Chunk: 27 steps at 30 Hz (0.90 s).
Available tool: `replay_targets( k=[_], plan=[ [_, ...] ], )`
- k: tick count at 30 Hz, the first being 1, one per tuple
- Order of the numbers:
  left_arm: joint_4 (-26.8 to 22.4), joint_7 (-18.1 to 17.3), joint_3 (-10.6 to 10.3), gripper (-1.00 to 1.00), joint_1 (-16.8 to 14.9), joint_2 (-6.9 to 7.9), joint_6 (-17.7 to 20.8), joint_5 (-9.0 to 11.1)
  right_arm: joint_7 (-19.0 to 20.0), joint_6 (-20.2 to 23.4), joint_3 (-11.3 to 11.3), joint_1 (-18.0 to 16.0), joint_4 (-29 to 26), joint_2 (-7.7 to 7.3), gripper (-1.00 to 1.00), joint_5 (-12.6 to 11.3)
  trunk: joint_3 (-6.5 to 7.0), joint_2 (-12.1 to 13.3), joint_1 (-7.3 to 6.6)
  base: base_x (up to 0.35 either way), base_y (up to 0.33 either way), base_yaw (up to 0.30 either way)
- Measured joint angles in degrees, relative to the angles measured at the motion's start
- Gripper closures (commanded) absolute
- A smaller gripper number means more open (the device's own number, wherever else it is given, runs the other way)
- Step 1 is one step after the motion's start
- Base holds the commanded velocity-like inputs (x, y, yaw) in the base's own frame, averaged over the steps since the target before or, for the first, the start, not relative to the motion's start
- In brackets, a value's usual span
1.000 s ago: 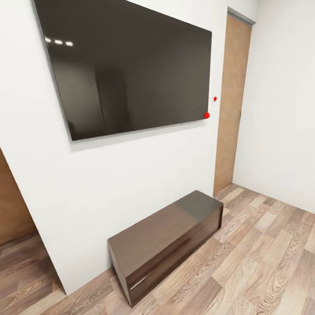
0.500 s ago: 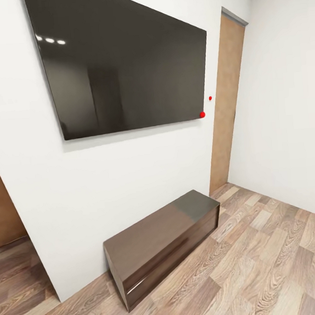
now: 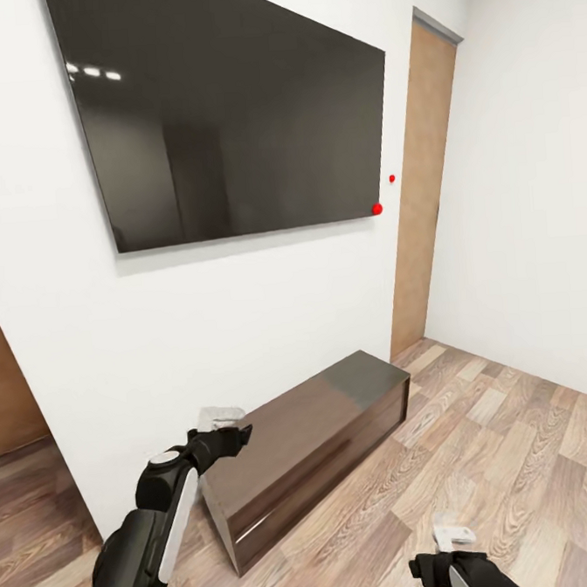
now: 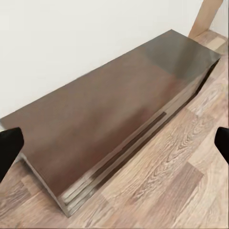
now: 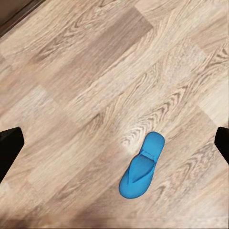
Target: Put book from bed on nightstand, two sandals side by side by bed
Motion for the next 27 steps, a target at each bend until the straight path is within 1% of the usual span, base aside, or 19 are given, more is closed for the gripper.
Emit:
replay_targets(
  k=[2, 4, 5, 11, 12, 13, 16, 21, 27],
  plan=[
    [1.13, -0.95, -0.60, -1.00, -0.73, -0.87, -0.13, -0.01, -0.03, 0.10, -0.01, -0.07, 0.93, 0.00, -1.00, -0.41, -0.36, -0.80, 0.44, 0.000, 0.000, 0.000],
    [2.47, -1.55, -0.90, -1.00, -1.14, -1.34, -0.79, 0.13, -0.03, 0.11, -0.03, -0.11, 1.43, 0.00, -1.00, -0.61, -0.72, -1.61, 0.88, 0.000, 0.000, 0.000],
    [4.13, -1.74, -1.12, -1.00, -2.24, -1.86, -2.91, 0.42, 0.12, -1.16, -0.04, -0.13, 2.30, 0.01, -1.00, -0.87, -0.90, -2.01, 1.10, 0.000, 0.000, 0.000],
    [4.44, -1.76, -1.13, -1.00, -2.59, -1.95, -3.46, 0.54, 0.48, -3.41, -0.02, -0.13, 5.19, 0.00, -1.00, -0.89, -1.98, -4.41, 2.42, 0.000, 0.000, 0.000],
    [4.32, -1.76, -1.15, -1.00, -2.64, -1.96, -3.55, 0.58, 0.51, -8.31, 0.03, -0.09, 7.30, 0.06, -1.00, -1.46, -2.16, -4.82, 2.64, 0.000, 0.000, 0.000],
    [4.30, -1.76, -1.16, -1.00, -2.64, -1.96, -3.55, 0.57, 0.50, -9.96, 0.05, -0.07, 7.85, 0.07, -1.00, -1.57, -2.34, -5.22, 2.85, 0.000, 0.000, 0.000],
    [4.29, -1.76, -1.16, -1.00, -2.65, -1.93, -3.56, 0.57, 0.43, -12.86, 0.03, -0.05, 10.11, 0.05, -1.00, -1.70, -2.88, -6.42, 3.51, 0.000, 0.000, 0.000],
    [4.28, -1.76, -1.16, -1.00, -2.65, -1.92, -3.56, 0.56, 0.21, -14.04, 0.05, -0.05, 13.61, 0.07, -1.00, -1.80, -3.77, -8.43, 4.61, 0.000, 0.000, 0.000],
    [4.34, -1.76, -1.21, -1.00, -2.65, -1.91, -3.56, 0.56, 0.06, -13.93, 0.01, -0.05, 14.53, 0.05, -1.00, -1.82, -4.85, -10.83, 5.93, 0.000, 0.000, 0.000]
  ],
)
